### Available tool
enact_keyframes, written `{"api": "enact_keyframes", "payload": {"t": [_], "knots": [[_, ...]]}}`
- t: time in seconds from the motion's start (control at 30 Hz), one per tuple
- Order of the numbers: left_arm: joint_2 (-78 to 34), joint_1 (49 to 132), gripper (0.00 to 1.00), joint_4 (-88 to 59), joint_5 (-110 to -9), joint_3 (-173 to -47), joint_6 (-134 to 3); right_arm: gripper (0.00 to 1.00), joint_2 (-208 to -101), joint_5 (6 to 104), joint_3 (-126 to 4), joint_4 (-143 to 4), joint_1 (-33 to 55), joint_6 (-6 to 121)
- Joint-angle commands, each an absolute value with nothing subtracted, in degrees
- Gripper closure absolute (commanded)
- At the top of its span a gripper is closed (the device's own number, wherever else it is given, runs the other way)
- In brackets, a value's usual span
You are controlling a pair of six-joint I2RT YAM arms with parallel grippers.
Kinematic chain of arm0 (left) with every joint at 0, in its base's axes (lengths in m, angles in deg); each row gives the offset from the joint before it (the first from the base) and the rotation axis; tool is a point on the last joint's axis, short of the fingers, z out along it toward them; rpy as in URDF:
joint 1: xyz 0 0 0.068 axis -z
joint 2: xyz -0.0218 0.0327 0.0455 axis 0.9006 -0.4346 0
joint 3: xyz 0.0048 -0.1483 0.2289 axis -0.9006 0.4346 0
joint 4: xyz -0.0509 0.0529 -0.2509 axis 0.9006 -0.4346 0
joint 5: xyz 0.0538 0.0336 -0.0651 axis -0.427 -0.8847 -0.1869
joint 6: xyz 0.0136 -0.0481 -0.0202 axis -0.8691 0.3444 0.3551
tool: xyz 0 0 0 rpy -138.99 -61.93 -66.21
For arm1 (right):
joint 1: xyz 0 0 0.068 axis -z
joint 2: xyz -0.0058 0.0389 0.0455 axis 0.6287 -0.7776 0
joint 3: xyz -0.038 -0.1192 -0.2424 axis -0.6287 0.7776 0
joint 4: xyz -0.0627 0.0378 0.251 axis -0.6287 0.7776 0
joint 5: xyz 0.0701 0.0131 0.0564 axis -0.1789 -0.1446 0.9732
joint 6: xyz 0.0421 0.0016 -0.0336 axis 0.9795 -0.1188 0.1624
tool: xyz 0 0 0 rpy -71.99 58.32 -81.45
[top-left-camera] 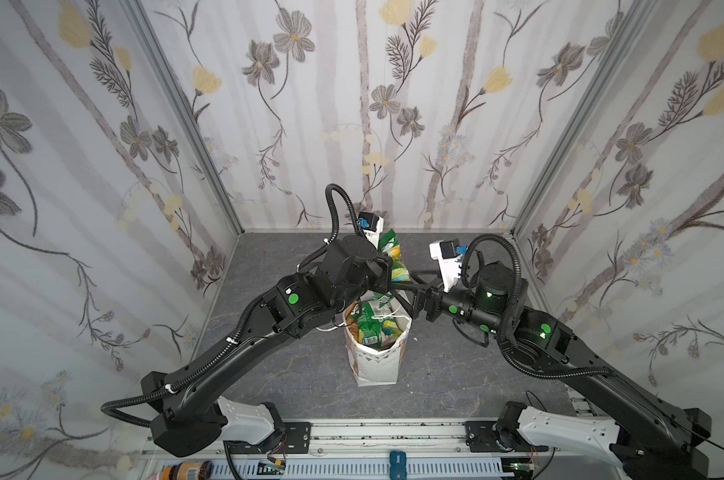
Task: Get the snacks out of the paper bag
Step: 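Pass the green packet from the left gripper to the right gripper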
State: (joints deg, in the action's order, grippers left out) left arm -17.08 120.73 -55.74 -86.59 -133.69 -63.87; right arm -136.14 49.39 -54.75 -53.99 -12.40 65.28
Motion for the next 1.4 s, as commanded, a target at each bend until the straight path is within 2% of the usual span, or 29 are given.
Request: {"api": "enact_keyframes", "payload": {"t": [0.0, 0.3, 0.37, 0.53, 0.6, 0.67, 0.87, 1.03, 1.1, 1.37], "knots": [[-17.1, 121.2, 1.00, -52.5, -86.8, -134.7, -64.0, 0.09, -138.4, 49.0, -56.0, -56.6, -12.1, 63.9], [-17.0, 121.5, 1.00, -52.6, -84.7, -136.0, -62.5, 0.18, -140.3, 51.3, -55.4, -59.6, -11.3, 63.6], [-17.1, 121.4, 1.00, -52.3, -84.0, -136.0, -62.0, 0.27, -140.3, 52.0, -54.8, -60.8, -11.3, 63.7], [-17.2, 121.5, 1.00, -51.9, -83.9, -136.2, -61.8, 0.58, -139.9, 52.7, -54.3, -62.4, -11.1, 63.9], [-17.1, 121.5, 1.00, -51.8, -84.1, -136.2, -62.0, 0.64, -139.5, 52.6, -54.2, -62.6, -11.1, 64.0], [-17.1, 121.5, 0.92, -51.6, -83.9, -136.1, -62.1, 0.68, -138.9, 52.2, -53.9, -62.9, -11.0, 64.2], [-15.1, 121.7, 0.56, -48.1, -83.0, -133.5, -62.9, 0.86, -137.0, 51.6, -53.6, -63.6, -10.6, 65.4], [-12.4, 121.6, 0.38, -45.6, -82.6, -130.7, -63.7, 0.97, -135.5, 51.6, -53.7, -63.6, -8.9, 66.6], [-10.8, 121.6, 0.31, -44.6, -82.0, -129.5, -64.1, 1.00, -135.0, 51.9, -53.7, -63.6, -6.4, 66.9], [-3.5, 121.5, 0.05, -40.0, -74.8, -122.1, -68.8, 1.00, -134.7, 56.5, -53.7, -64.1, 0.7, 68.9]]}}
